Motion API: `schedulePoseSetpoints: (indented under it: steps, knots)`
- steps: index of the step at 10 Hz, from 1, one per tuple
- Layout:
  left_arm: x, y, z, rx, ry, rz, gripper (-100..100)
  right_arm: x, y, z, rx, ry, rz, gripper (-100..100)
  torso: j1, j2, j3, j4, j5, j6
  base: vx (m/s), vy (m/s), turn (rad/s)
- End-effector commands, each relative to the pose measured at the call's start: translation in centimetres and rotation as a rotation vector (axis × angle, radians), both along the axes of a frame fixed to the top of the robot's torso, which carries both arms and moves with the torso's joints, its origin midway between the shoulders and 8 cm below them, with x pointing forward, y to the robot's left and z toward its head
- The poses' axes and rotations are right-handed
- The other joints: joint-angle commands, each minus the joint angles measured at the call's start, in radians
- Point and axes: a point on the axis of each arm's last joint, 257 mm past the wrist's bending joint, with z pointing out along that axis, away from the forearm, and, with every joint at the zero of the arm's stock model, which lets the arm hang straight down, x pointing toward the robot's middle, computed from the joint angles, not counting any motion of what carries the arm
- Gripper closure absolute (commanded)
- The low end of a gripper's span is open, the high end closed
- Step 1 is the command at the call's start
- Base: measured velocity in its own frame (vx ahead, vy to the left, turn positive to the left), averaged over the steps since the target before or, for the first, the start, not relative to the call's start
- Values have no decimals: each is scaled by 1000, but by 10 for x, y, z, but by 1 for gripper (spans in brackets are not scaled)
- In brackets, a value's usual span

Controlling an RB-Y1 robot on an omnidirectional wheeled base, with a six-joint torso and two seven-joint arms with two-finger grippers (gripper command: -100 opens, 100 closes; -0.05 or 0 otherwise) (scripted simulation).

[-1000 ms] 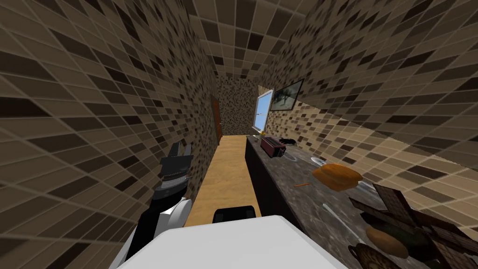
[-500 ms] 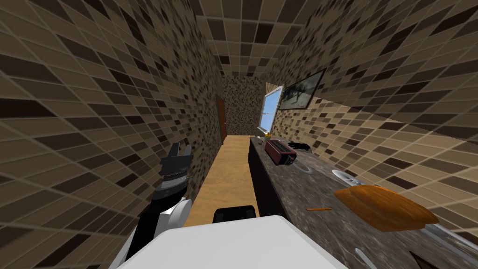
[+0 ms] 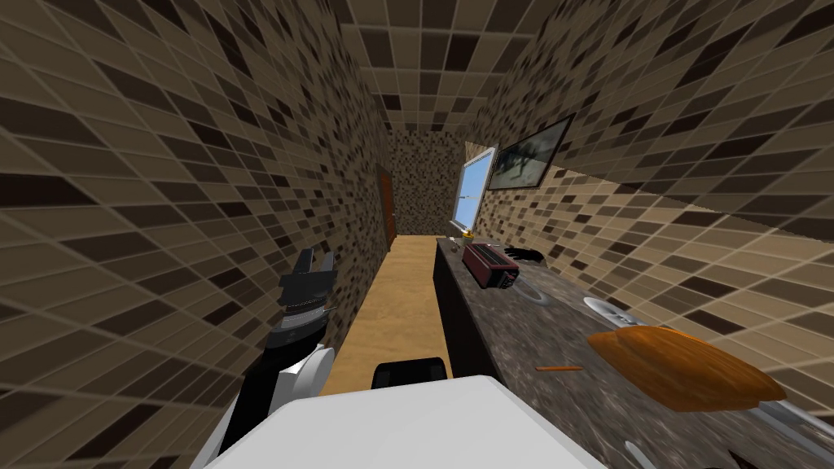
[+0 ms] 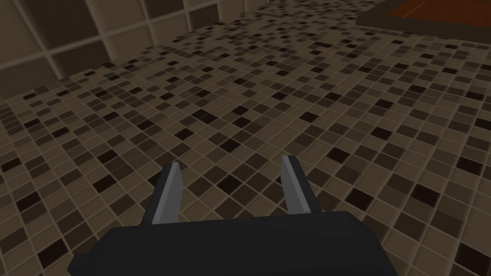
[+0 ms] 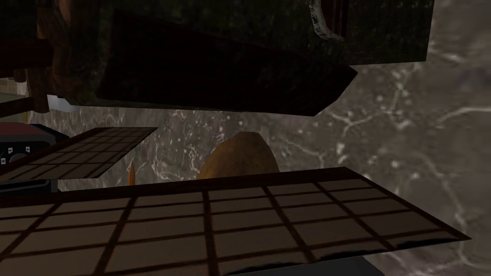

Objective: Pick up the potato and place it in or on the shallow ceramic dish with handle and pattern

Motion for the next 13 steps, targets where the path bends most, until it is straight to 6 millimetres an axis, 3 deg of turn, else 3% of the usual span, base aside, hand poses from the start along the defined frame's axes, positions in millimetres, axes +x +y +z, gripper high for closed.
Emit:
schedulePoseSetpoints:
  steps: [1, 3, 4, 5, 6, 7, 9, 13]
  knots:
    - [0, 0, 0, 0, 0, 0, 0, 0, 0, 0, 0, 0, 0, 100, 0, 0, 0, 0, 0, 0, 0, 0, 0]
    - [0, 0, 0, 0, 0, 0, 0, 0, 0, 0, 0, 0, 1, 100, 0, 0, 0, 0, 0, 0, 0, 0, 0]
    - [0, 0, 0, 0, 0, 0, 0, 0, 0, 0, -1, 0, 1, 0, 0, 0, 0, 0, 0, 0, 0, 0, 0]
    - [0, 0, 0, 0, 0, 0, 0, 0, 0, 0, -1, 0, 1, 100, 0, 0, 0, 0, 0, 0, 0, 0, 0]
    - [0, 0, 0, 0, 0, 0, 0, 0, 0, 0, 0, 0, 1, 0, 0, 0, 0, 0, 0, 0, 0, 0, 0]
    - [0, 0, 0, 0, 0, 0, 0, -1, -17, 20, -45, -11, -2, 100, 0, 0, 0, 0, 0, 0, -27, 17, -37]
    - [0, 0, 0, 0, 0, 0, 0, -23, -28, 42, -87, -21, -47, 100, 3, 4, 2, 0, 3, 1, -29, 41, -24]
    - [0, 0, 0, 0, 0, 0, 0, -74, -29, 66, -122, -23, -153, 100, 9, -1, -1, -1, 5, 4, 57, 65, -12]
